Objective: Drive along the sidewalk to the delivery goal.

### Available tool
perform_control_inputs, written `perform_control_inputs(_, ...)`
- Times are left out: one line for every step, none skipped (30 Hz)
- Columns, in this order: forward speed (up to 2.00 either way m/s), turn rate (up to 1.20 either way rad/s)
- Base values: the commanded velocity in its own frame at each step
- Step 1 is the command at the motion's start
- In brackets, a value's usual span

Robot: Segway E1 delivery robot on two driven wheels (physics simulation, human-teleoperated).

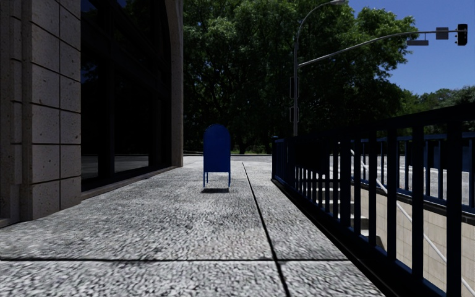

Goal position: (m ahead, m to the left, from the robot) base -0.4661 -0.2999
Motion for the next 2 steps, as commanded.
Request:
perform_control_inputs(0.0,0.0)
perform_control_inputs(0.0,0.0)
